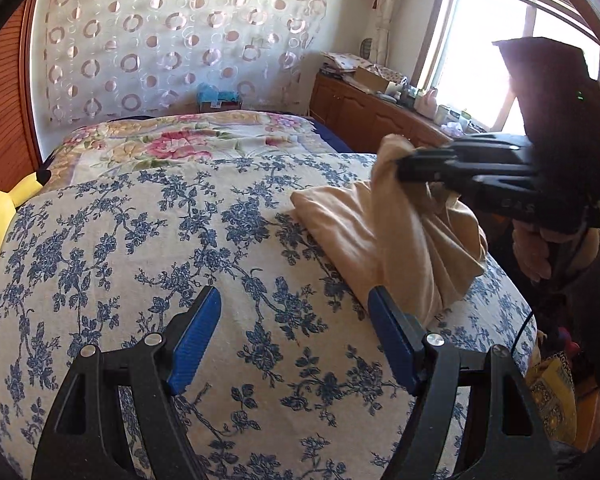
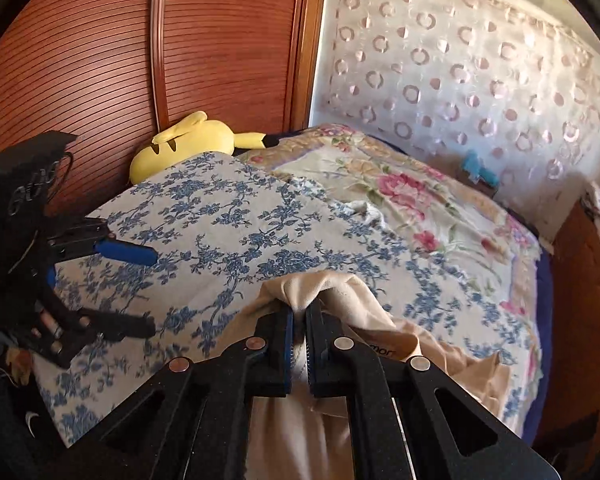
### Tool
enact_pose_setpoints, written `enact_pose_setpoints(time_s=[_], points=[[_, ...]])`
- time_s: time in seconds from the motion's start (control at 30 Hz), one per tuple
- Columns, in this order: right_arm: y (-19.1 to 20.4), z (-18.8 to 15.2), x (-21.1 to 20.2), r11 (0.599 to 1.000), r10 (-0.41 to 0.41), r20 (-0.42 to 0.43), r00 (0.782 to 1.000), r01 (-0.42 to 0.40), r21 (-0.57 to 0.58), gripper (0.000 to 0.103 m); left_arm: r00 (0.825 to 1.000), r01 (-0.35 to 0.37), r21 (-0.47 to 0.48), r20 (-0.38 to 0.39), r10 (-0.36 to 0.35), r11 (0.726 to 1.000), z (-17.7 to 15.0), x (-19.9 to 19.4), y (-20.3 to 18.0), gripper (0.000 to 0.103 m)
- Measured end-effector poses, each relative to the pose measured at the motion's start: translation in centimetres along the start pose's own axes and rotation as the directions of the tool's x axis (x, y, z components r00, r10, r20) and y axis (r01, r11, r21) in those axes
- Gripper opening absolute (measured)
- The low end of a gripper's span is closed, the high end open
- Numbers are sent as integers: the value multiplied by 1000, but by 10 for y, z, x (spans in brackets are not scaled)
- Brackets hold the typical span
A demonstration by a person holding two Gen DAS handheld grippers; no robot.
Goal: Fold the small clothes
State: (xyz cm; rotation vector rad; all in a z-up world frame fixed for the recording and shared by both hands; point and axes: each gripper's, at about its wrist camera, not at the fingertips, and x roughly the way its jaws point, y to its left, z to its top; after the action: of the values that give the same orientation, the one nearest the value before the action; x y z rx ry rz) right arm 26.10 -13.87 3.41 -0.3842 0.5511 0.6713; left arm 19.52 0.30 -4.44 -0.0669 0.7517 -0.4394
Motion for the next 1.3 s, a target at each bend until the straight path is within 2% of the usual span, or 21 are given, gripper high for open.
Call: enact_pose_setpoints(time_s=[0.07, 0.13, 0.17, 0.23, 0.33, 0.43, 0.5, 0.6, 0.67, 0.8, 0.93, 1.0, 1.17, 1.23, 1.3], points=[[-15, -3, 13, 998, 39, -26, 999, -38, 50, 13, 1000, 7, 2, -11, -7, 1000, 3, 7, 2, 77], [-43, -3, 14, 995, 15, -12, 1000, -14, 99, 44, 999, 19, 8, -27, -18, 1000, 6, 16, 0, 77], [-54, -6, 11, 993, 12, 5, 1000, -13, 121, 46, 999, 28, 14, -36, -27, 1000, 9, 21, -3, 77], [-78, -14, -3, 987, -21, 31, 999, 16, 161, 47, 998, 48, 25, -47, -47, 999, 16, 31, -9, 77], [-121, -30, -22, 972, -105, 24, 994, 97, 214, 47, 995, 75, 38, -68, -72, 996, 27, 48, -17, 77], [-157, -51, -32, 955, -173, -18, 985, 173, 242, 47, 992, 81, 55, -99, -76, 995, 38, 71, -26, 77], [-178, -66, -33, 946, -190, -56, 980, 198, 258, 47, 991, 83, 59, -111, -76, 995, 45, 81, -29, 77], [-191, -80, -24, 942, -162, -89, 983, 181, 284, 47, 988, 100, 76, -123, -90, 992, 55, 94, -36, 77], [-194, -80, -13, 946, -109, -89, 990, 131, 298, 47, 986, 117, 95, -133, -103, 989, 59, 102, -40, 75], [-204, -82, 5, 947, -48, -107, 993, 80, 311, 47, 978, 145, 95, -165, -128, 985, 61, 115, -44, 53], [-211, -86, 9, 949, 6, -102, 995, 27, 313, 47, 977, 141, 92, -175, -124, 986, 59, 120, -46, 48], [-209, -86, 9, 954, 11, -101, 995, 19, 298, 47, 977, 137, 92, -178, -119, 986, 57, 120, -45, 46], [-210, -99, -33, 953, -24, -32, 999, 33, 300, 47, 978, 131, 71, -170, -117, 989, 52, 115, -40, 45], [-203, -107, -45, 959, -29, -25, 999, 35, 281, 47, 980, 126, 72, -164, -113, 989, 50, 114, -39, 36], [-197, -116, -52, 966, -29, -40, 999, 39, 255, 47, 980, 127, 73, -164, -113, 989, 47, 113, -37, 18]])
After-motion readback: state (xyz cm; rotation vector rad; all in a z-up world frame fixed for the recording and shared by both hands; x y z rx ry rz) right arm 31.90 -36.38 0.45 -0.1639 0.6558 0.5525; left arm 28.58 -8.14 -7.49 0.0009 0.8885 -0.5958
